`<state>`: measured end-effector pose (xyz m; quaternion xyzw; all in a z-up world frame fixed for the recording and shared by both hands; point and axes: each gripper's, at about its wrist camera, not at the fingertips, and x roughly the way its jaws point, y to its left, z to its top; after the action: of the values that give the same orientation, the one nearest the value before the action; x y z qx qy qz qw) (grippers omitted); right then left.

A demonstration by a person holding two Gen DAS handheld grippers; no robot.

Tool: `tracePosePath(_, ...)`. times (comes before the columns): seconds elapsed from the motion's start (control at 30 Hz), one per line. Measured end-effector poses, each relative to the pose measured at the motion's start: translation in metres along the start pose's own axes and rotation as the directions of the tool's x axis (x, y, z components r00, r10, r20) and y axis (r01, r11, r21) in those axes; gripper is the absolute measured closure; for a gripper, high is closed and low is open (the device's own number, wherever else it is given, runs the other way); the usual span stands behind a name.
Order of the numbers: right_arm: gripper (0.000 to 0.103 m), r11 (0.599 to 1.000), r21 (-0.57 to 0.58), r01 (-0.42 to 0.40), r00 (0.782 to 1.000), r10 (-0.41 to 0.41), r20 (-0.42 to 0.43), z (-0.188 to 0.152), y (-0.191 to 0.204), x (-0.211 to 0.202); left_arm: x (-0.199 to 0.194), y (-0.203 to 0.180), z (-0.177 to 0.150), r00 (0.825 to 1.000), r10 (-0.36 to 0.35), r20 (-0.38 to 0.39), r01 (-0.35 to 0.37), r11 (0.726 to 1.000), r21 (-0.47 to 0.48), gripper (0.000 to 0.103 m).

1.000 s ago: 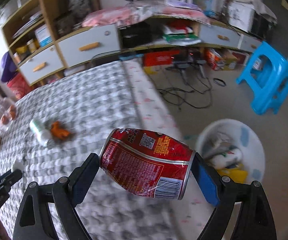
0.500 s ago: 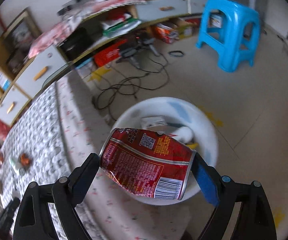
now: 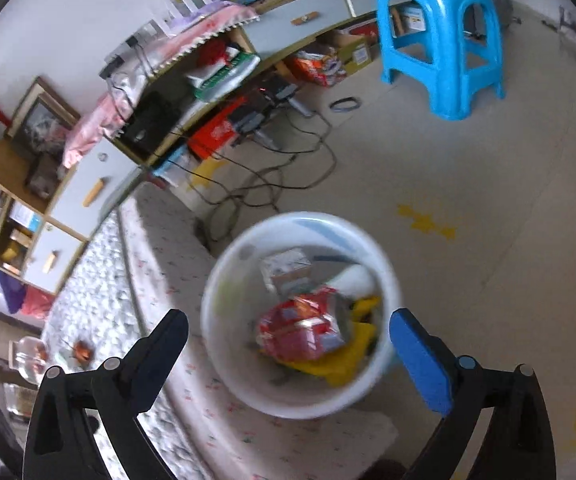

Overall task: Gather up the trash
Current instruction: 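Drop the red can into the bin with the right gripper while the left drops the tissue, then move both tools back over the white bottle and orange peel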

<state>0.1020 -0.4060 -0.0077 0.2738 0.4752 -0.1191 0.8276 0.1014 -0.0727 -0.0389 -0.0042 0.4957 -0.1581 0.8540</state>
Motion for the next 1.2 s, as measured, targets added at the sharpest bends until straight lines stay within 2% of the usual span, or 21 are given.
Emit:
tracePosePath(0.17,0.001,0.998,0.013,0.057,0.998,-0.057,-0.008,-0.002,-0.027,-0.012,0.015,-0.037,0.011,0.999,-0.047,-0.022,0.048,0.998,0.044,0.079)
tracePosePath(0.37,0.001,0.992,-0.035,0.124,0.992,-0.124,0.0,-0.006,-0.045,-0.021,0.041,-0.087,0.028,0.99,-0.129,-0.066,0.135,0.986,0.096,0.079)
tracePosePath(0.5,0.001,0.99,-0.034,0.135,0.991,-0.134,0.009,-0.004,-0.055,-0.025,0.059,-0.109,0.04,0.981,-0.167,-0.096,0.178,0.978,0.11,0.079)
tracePosePath(0.73,0.001,0.992,0.005,0.126,0.992,-0.126,0.003,0.001,-0.066,-0.024,0.073,-0.13,0.058,0.974,-0.204,-0.096,0.215,0.97,0.116,0.077)
tracePosePath(0.8,0.001,0.992,0.004,0.124,0.992,-0.124,0.005,0.002,-0.066,-0.025,0.076,-0.134,0.061,0.971,-0.219,-0.099,0.23,0.964,0.13,0.063)
tracePosePath(0.83,0.001,0.992,0.004,0.123,0.992,-0.123,0.007,0.002,-0.065,-0.026,0.076,-0.135,0.062,0.974,-0.206,-0.094,0.217,0.967,0.13,0.044)
tracePosePath(0.87,0.001,0.992,0.005,0.123,0.992,-0.123,0.009,0.001,-0.065,-0.026,0.074,-0.133,0.062,0.977,-0.197,-0.085,0.207,0.97,0.125,0.029)
tracePosePath(0.97,0.001,0.993,0.009,0.121,0.993,-0.121,0.012,0.0,-0.064,-0.027,0.068,-0.128,0.062,0.98,-0.19,-0.058,0.196,0.973,0.119,0.024)
tracePosePath(1.2,0.001,0.993,-0.008,0.114,0.993,-0.114,0.013,-0.002,-0.056,-0.028,0.05,-0.099,0.048,0.996,-0.083,-0.042,0.087,0.988,0.13,0.017)
